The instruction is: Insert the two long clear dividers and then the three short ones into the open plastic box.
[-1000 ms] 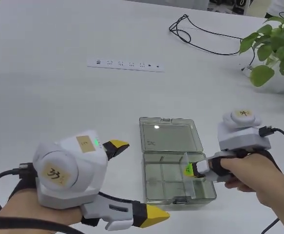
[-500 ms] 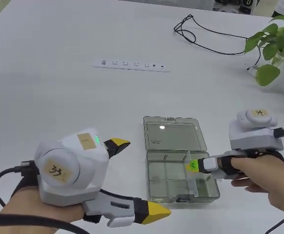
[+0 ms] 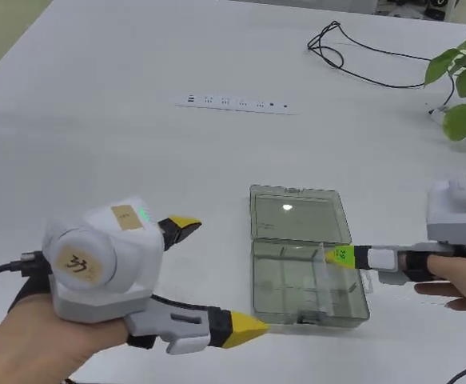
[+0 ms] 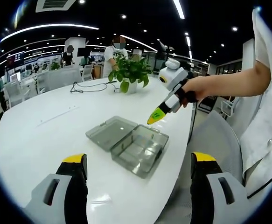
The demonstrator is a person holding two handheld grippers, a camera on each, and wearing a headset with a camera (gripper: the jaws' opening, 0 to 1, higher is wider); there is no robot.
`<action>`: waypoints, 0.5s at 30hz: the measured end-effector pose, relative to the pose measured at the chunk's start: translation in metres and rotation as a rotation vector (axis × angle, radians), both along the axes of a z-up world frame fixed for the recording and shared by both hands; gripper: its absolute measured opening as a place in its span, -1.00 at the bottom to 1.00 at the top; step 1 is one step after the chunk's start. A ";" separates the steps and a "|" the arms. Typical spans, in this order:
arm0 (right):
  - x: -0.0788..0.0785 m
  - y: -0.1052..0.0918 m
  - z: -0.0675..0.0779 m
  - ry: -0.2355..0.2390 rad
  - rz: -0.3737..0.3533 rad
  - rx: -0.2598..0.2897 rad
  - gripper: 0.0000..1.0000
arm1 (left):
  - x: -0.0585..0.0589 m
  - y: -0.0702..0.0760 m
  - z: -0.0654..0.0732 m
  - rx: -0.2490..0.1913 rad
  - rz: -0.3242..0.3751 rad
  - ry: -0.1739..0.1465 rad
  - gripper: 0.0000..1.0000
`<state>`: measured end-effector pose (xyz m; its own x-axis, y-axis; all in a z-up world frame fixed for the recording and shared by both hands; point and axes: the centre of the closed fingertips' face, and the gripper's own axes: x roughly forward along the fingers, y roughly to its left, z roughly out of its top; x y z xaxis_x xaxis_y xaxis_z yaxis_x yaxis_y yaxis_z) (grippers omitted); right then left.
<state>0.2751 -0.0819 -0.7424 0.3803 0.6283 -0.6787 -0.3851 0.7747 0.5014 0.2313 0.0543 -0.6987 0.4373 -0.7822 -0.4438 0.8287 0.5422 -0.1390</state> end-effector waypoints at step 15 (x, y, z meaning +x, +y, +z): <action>-0.010 -0.023 0.037 -0.199 0.140 0.043 -0.22 | 0.007 0.034 -0.020 0.064 0.144 0.044 0.83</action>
<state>0.2649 -0.1049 -0.7053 0.4105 0.7113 -0.5706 -0.5819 0.6861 0.4367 0.2381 0.0888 -0.7189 0.5214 -0.6823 -0.5124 0.7358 0.6636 -0.1348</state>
